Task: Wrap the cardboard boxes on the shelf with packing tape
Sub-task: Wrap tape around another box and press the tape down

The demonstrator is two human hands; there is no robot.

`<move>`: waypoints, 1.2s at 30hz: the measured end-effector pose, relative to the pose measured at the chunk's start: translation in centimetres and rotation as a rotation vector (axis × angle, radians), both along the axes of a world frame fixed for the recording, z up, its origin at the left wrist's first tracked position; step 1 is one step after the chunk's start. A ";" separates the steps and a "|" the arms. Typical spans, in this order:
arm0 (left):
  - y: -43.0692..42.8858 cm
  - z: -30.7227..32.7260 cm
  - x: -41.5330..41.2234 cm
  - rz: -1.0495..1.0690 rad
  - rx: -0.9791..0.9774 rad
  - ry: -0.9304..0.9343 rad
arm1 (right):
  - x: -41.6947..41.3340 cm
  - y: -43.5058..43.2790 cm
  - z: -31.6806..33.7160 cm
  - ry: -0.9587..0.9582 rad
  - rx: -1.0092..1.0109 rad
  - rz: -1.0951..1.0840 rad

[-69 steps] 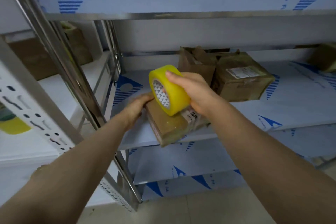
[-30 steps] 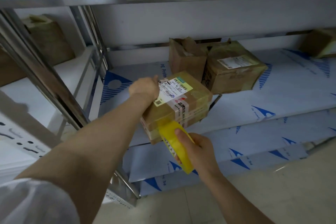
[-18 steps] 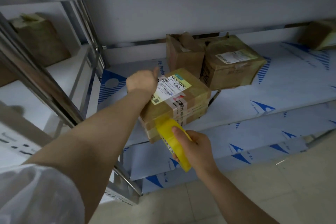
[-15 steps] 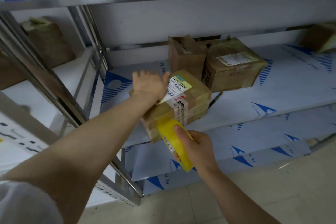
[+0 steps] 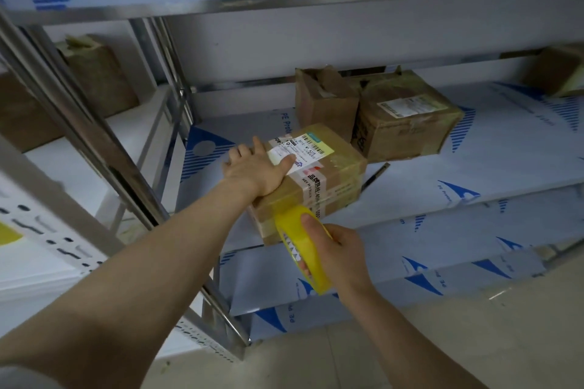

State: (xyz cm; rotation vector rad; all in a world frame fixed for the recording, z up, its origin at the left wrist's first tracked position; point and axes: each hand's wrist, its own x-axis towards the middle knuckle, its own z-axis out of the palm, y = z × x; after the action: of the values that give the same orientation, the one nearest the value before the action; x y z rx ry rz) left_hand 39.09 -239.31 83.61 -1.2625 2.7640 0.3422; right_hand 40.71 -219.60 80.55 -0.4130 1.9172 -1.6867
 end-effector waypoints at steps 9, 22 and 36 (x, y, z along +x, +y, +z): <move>-2.6 -0.9 -0.1 0.089 0.080 0.531 | -0.3 -0.2 0.0 -0.053 -0.005 -0.010; -0.1 4.0 4.6 -0.217 0.466 0.113 | -2.2 0.8 6.4 -0.151 0.079 0.076; 0.1 1.9 2.6 0.479 0.977 1.035 | -5.6 -7.8 13.7 -0.002 -0.053 0.143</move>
State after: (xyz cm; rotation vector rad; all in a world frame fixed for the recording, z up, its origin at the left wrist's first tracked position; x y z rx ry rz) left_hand 41.66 -239.26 85.51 -1.5890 2.0109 2.5519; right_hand 35.12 -227.38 94.27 -0.5557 1.7992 -1.6466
